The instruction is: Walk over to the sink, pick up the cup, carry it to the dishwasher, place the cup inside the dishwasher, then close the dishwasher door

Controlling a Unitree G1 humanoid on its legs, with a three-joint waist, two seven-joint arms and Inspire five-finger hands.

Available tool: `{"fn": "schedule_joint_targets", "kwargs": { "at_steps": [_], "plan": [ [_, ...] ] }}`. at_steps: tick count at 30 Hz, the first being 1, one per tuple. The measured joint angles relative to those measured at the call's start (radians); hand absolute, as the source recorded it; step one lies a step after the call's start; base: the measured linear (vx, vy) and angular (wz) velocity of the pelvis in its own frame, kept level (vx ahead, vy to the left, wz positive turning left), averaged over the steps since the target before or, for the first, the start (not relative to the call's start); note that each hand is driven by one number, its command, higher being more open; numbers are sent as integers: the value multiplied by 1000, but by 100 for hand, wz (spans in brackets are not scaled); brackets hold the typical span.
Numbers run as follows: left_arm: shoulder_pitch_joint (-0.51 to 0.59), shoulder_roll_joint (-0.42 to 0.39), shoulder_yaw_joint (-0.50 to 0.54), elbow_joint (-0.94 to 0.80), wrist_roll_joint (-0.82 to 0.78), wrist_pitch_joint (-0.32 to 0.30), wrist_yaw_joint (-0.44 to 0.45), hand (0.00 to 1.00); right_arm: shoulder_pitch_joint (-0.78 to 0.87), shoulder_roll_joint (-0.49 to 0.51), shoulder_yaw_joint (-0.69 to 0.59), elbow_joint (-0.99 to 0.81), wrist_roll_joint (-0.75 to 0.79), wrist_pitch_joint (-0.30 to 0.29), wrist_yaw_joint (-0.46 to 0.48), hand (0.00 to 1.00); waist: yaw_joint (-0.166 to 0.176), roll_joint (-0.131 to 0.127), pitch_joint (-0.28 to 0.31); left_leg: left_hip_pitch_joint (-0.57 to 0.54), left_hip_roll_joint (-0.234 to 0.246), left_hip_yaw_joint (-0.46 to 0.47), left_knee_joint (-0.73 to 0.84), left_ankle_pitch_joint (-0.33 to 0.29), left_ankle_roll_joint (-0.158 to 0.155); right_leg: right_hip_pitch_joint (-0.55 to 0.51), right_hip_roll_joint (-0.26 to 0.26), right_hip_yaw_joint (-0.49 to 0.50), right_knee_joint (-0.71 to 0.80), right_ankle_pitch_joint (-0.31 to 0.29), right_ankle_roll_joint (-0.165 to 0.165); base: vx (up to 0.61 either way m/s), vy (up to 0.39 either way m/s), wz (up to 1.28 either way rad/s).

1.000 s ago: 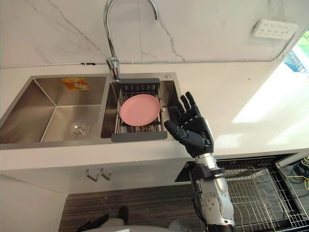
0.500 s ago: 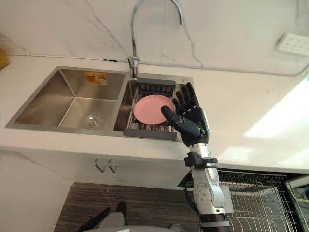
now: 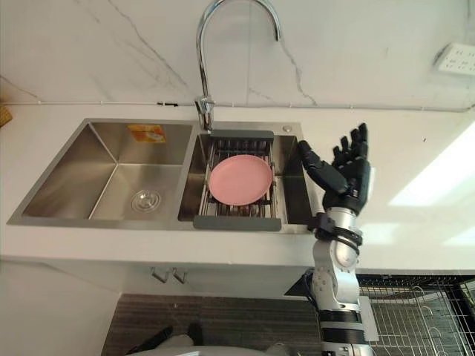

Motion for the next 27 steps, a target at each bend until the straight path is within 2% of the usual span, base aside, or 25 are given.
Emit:
{"fn": "schedule_joint_targets", "kwargs": {
  "at_steps": [1, 2, 3, 4, 5, 7, 8, 9, 10, 11, 12, 16, 19, 21, 25, 26, 27],
  "plan": [
    [-1, 5, -1, 10, 2, 2, 5, 100, 2, 0, -8, -12, 1, 0, 1, 100, -7, -8, 0, 31, -6, -1, 0, -19, 10, -25, -17, 31, 77, 49, -33, 186, 94, -2],
    [-5, 7, -6, 14, 2, 9, 13, 100, 8, 0, -11, -29, 1, 0, 8, 100, -21, -4, -1, 56, 3, -4, 0, -38, 18, -51, -18, 64, 141, 92, -32, 182, 82, -1],
    [-6, 10, -12, 14, 2, 15, 16, 100, 16, 0, -11, -39, 1, 0, 15, 100, -24, 4, 3, 64, 9, -9, 5, -52, 24, -62, -10, 72, 160, 58, -26, 172, 57, 8],
    [-10, 13, -18, 20, 3, 22, 17, 100, 33, 0, -14, -64, 2, 0, 29, 100, -28, 6, 4, 73, 26, -16, 16, -72, 27, -85, 19, 79, 156, -31, -18, 151, 37, 16],
    [-12, 17, -18, 26, 5, 25, 16, 100, 44, 0, -18, -82, 3, 0, 38, 100, -35, 7, 3, 75, 40, -26, 25, -84, 24, -105, 53, 79, 113, -62, -17, 188, 11, 26],
    [-15, 24, -18, 34, 23, 31, 11, 100, 67, -3, -48, -114, 12, 0, 65, 100, -52, 7, 3, 79, 62, -58, 33, -90, 4, -135, 124, 96, -60, -64, -7, 209, -64, 53],
    [-13, 27, -18, 34, 30, 32, 8, 100, 81, -5, -60, -131, 28, -1, 71, 100, -53, -1, -1, 80, 59, -70, 43, -99, -10, -136, 150, 108, -152, -21, 0, 201, -102, 66],
    [-10, 35, -19, 35, 39, 34, 5, 100, 99, -3, -72, -140, 39, -4, 81, 100, -56, -21, -13, 84, 47, -91, 54, -112, -22, -107, 155, 114, -191, 114, 3, 188, -102, 40],
    [-11, 34, -18, 38, 42, 32, 10, 100, 106, -11, -81, -138, 42, -4, 91, 100, -45, -18, -20, 91, 43, -98, 57, -121, -30, -72, 158, 111, -235, 73, 18, 230, -121, 22],
    [-15, 17, -19, 32, 49, 32, 10, 100, 101, -20, -81, -137, 42, -2, 99, 100, -47, 9, -13, 80, 66, -98, 67, -129, -40, -53, 179, 100, -276, 72, 15, 223, -126, 6],
    [-15, 11, -18, 31, 53, 32, 10, 100, 104, -20, -82, -136, 42, 2, 103, 100, -51, 21, -3, 78, 79, -99, 65, -132, -44, -42, 193, 88, -297, 72, 15, 181, -111, 4],
    [-15, 10, -17, 27, 61, 17, 9, 100, 114, -11, -115, -128, 42, 20, 102, 100, -51, 24, 5, 84, 95, -99, 68, -142, -60, 2, 216, 75, -361, 72, 15, 40, -59, 2],
    [-13, 8, -17, 28, 71, 12, 9, 100, 118, 2, -121, -129, 41, 20, 126, 100, -53, 22, 5, 86, 85, -103, 76, -154, -55, 35, 217, 75, -418, 82, 23, -28, 3, -1],
    [-13, 7, -16, 27, 81, 11, 10, 100, 131, 6, -119, -140, 35, 24, 170, 100, -53, 22, 5, 85, 81, -102, 69, -154, -54, 38, 217, 76, -439, 94, 26, -37, 24, -1],
    [-12, 11, -14, 27, 91, 8, 9, 100, 169, -11, -99, -151, -27, 75, 321, 100, -61, 22, 5, 86, 81, -95, 60, -145, -56, 48, 222, 74, -473, 110, 31, 10, 3, -1],
    [-12, 13, -13, 26, 102, 4, 8, 100, 180, -36, -84, -150, -48, 98, 390, 100, -63, 22, 5, 85, 82, -91, 59, -144, -56, 50, 225, 75, -483, 116, 33, 45, 15, -5],
    [-12, 13, -12, 25, 104, 4, 8, 100, 184, -49, -76, -150, -57, 106, 415, 100, -64, 22, 5, 86, 82, -89, 60, -144, -56, 51, 226, 76, -488, 117, 34, 51, 18, -5]
  ]
}}
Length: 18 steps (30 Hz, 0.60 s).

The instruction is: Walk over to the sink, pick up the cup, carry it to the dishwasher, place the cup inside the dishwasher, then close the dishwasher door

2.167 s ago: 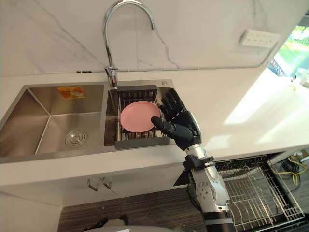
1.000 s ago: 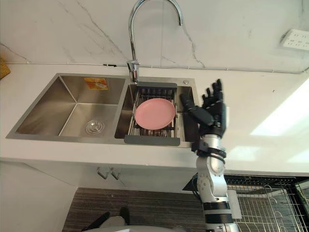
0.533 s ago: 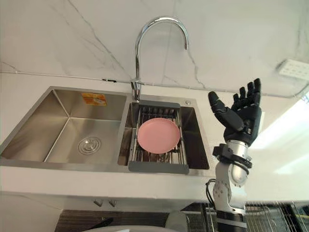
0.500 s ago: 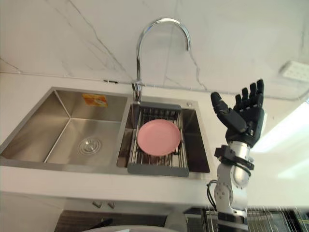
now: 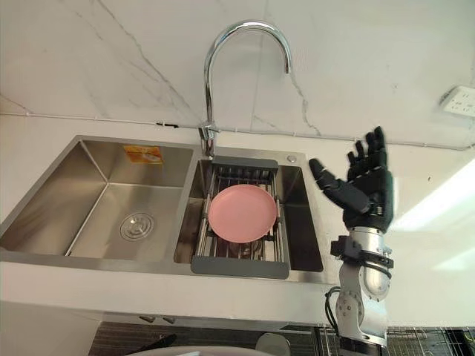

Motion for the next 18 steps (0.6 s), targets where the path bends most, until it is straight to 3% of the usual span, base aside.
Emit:
{"fn": "schedule_joint_targets", "kwargs": {
  "at_steps": [6, 18],
  "plan": [
    [0, 5, 1, -12, 51, 8, -23, 100, 9, -116, 51, 22, -122, 65, 214, 100, -12, -1, 1, 11, 0, 9, -11, -1, 1, 11, 3, 2, -18, 5, 2, 35, 15, -2],
    [2, 14, -30, -15, 53, 15, -29, 100, 9, -254, 59, 59, -298, 70, 377, 100, -31, -3, 2, 25, 1, 35, -10, -2, 0, 12, 11, 29, -25, 17, 1, -36, -5, -7]
  ]
}}
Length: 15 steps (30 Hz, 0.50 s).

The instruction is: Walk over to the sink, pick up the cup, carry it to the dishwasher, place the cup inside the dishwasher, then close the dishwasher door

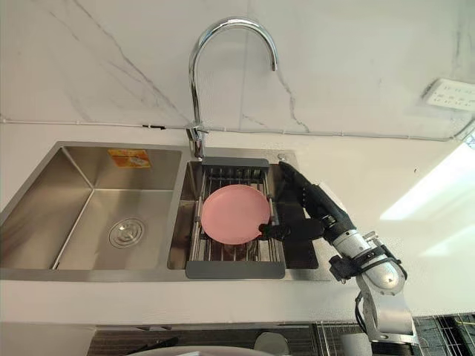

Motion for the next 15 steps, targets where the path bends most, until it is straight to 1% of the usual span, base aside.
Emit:
{"fn": "schedule_joint_targets", "kwargs": {
  "at_steps": [3, 5, 8, 10, 15],
  "plan": [
    [0, 5, -15, -1, 0, 2, 0, 100, 0, -19, 16, 2, -54, -19, 16, 100, -6, 0, 0, -1, 0, 0, -1, 0, 0, -1, 0, 0, 0, 0, 0, 0, 0, 0],
    [-2, 6, -16, -3, 0, 12, 0, 100, 0, -26, 20, 5, -185, -93, -2, 100, -8, 0, 0, -1, 0, 2, 0, 0, 0, -3, 1, 2, 1, 0, 0, 0, 0, 0],
    [-3, 7, -17, -5, 0, 18, 0, 100, -5, -44, 28, 5, -249, -132, -42, 100, -8, 0, 0, 0, 0, 2, 0, 0, 0, -3, 1, 3, 1, 0, 0, 0, 0, 0],
    [-3, 7, -17, -6, 0, 19, 0, 100, -7, -44, 29, 5, -257, -141, -65, 100, -8, 0, 0, 0, 0, 2, 0, 0, 0, -3, 1, 3, 1, 0, 0, 0, 0, 0],
    [-2, 6, -17, -6, -1, 19, 1, 100, -13, -44, 50, 4, -342, -160, -144, 100, -8, 0, 0, 0, 0, 1, 3, 0, 0, -2, 0, 4, 4, 0, 0, 0, 0, 0]
  ]
}}
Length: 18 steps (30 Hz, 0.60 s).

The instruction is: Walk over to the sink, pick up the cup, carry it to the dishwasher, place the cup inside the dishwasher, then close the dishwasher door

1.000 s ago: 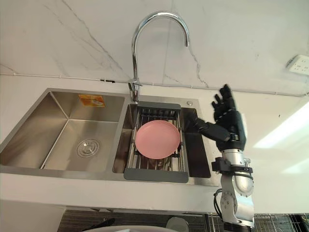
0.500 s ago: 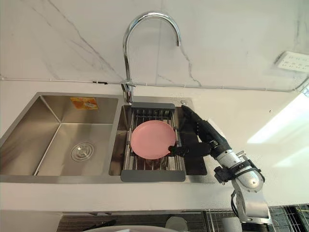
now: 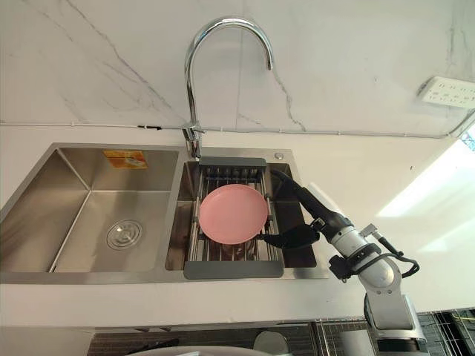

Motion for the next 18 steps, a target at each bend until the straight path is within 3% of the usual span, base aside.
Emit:
{"fn": "schedule_joint_targets", "kwargs": {
  "at_steps": [18],
  "plan": [
    [1, -1, -1, -16, 1, 17, 2, 100, 0, 0, 70, 0, -194, -75, -36, 100, 2, 4, 2, -3, -2, -15, 6, 1, 1, 2, -7, -13, 15, -8, 0, -6, -1, 1]
  ]
}}
